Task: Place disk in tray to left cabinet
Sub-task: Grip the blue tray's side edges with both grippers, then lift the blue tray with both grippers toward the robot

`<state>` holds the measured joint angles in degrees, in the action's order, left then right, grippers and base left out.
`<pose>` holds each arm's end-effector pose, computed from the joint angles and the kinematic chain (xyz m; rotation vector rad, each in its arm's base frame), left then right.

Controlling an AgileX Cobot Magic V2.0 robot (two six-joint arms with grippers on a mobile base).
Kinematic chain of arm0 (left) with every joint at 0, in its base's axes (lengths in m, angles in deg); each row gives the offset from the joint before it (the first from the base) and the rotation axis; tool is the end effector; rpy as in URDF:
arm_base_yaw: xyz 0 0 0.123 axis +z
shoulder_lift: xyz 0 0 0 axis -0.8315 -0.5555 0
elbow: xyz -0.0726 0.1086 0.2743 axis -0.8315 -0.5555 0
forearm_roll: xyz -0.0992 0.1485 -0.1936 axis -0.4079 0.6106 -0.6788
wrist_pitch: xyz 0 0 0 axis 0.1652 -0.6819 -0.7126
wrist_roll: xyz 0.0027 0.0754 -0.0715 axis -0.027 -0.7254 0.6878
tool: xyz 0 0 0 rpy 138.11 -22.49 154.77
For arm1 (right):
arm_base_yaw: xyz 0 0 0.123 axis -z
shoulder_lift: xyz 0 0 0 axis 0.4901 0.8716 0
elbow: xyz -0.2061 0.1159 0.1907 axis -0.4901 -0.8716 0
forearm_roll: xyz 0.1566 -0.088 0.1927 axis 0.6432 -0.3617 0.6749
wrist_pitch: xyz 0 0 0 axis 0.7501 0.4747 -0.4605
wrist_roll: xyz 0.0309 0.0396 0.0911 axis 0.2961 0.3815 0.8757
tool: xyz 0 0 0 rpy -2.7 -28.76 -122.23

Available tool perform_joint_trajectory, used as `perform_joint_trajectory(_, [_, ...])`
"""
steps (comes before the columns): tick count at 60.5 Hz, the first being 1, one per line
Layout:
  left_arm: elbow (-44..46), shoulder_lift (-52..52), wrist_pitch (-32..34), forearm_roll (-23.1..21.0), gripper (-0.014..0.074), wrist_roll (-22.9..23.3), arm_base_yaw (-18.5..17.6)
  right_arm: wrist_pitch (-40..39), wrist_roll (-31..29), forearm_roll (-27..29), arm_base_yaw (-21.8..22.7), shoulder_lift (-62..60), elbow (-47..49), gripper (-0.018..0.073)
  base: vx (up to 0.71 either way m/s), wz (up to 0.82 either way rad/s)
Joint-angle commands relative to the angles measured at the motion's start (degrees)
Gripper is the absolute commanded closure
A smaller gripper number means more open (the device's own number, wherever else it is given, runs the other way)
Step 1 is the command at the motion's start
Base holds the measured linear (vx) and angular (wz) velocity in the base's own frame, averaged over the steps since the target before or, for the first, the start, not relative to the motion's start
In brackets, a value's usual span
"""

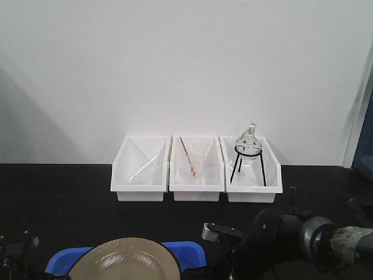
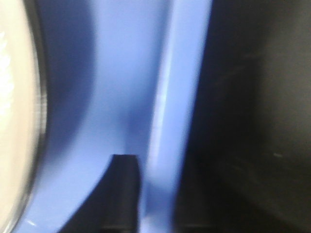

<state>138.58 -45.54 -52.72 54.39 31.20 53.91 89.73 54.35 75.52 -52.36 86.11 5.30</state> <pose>0.3422 -0.0313 0.1444 -0.0932 2.7824 -0.2770 0.3734 0.2021 0.1339 -0.2490 2.8907 0.7011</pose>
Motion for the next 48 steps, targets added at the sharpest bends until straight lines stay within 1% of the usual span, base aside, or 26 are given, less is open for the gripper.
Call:
perform_joint_trajectory(1, [1.1,1.7,-2.6,-1.6,0.0532,0.2,-0.5,1.3,-0.1,4.0,0.0,-2.6,1.0,0.0468,0.0,0.0])
perform_joint_trajectory(5, [1.2,1.7,-3.7,-1.6,0.0599,0.2,-0.5,0.7,-0.2,5.7,0.3,-2.8,1.0,0.0525,0.0,0.0])
perform_joint_trajectory(9, [1.9,1.7,-5.1,-1.6,0.0606,0.2,-0.5,0.2,-0.4,7.0,0.5,-3.1,1.0,0.0574,0.0,0.0])
perform_joint_trajectory(20, [6.6,1.7,-11.0,-1.6,0.0604,0.2,-0.5,0.0,-0.4,7.7,1.4,-4.2,1.0,0.0568,0.0,0.0])
perform_joint_trajectory(31, [13.2,1.7,-19.2,-2.3,0.0604,0.4,-0.5,0.5,-0.4,8.2,1.9,-6.9,1.0,0.0564,0.0,0.0])
perform_joint_trajectory(36, [15.7,1.7,-21.4,-4.0,0.0603,0.6,-0.5,0.5,0.1,8.2,1.9,-8.7,1.0,0.0564,0.0,0.0])
perform_joint_trajectory(40, [17.5,1.7,-23.1,-5.4,0.0603,0.8,-0.5,1.2,1.7,8.1,1.9,-10.1,1.0,0.0563,0.0,0.0])
perform_joint_trajectory(48, [20.7,1.7,-27.7,-10.3,0.0603,0.8,-0.5,3.1,5.0,6.6,1.9,-12.4,1.0,0.0564,0.0,0.0])
